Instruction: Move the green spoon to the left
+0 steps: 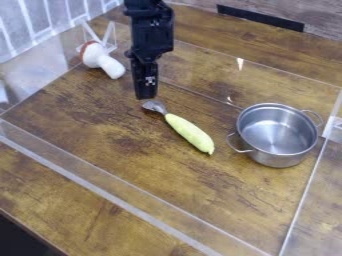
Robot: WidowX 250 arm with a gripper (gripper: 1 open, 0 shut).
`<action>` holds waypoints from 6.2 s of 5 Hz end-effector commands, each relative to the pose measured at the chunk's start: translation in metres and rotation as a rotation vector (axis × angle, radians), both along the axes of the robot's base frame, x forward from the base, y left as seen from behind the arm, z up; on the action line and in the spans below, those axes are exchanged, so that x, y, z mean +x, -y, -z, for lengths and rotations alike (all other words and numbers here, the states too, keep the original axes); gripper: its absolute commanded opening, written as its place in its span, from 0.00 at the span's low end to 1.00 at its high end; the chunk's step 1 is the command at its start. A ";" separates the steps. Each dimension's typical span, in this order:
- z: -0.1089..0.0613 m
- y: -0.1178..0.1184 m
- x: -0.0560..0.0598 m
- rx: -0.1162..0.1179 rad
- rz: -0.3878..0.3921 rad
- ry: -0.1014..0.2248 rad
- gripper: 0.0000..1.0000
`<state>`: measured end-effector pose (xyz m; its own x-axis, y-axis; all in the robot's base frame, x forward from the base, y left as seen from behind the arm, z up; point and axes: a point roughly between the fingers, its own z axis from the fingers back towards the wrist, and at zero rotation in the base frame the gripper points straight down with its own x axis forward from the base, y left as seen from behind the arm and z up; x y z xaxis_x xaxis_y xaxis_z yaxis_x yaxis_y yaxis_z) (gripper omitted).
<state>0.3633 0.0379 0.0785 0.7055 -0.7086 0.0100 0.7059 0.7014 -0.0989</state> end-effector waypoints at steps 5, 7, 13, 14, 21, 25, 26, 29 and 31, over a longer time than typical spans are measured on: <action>-0.007 -0.006 0.008 -0.047 0.006 0.096 1.00; -0.002 -0.007 0.010 -0.064 0.008 0.093 0.00; 0.019 -0.014 0.016 -0.117 0.066 0.075 0.00; 0.007 -0.015 0.016 -0.109 0.063 0.066 0.00; 0.009 -0.021 0.019 -0.132 0.086 0.033 0.00; 0.012 -0.024 0.021 -0.139 0.090 0.022 0.00; 0.013 -0.025 0.021 -0.140 0.091 0.019 0.00; 0.011 -0.028 0.022 -0.141 0.092 0.006 0.00; 0.006 -0.009 0.023 -0.148 0.127 0.012 1.00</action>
<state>0.3798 0.0515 0.0472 0.6306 -0.7706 0.0924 0.7640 0.5953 -0.2487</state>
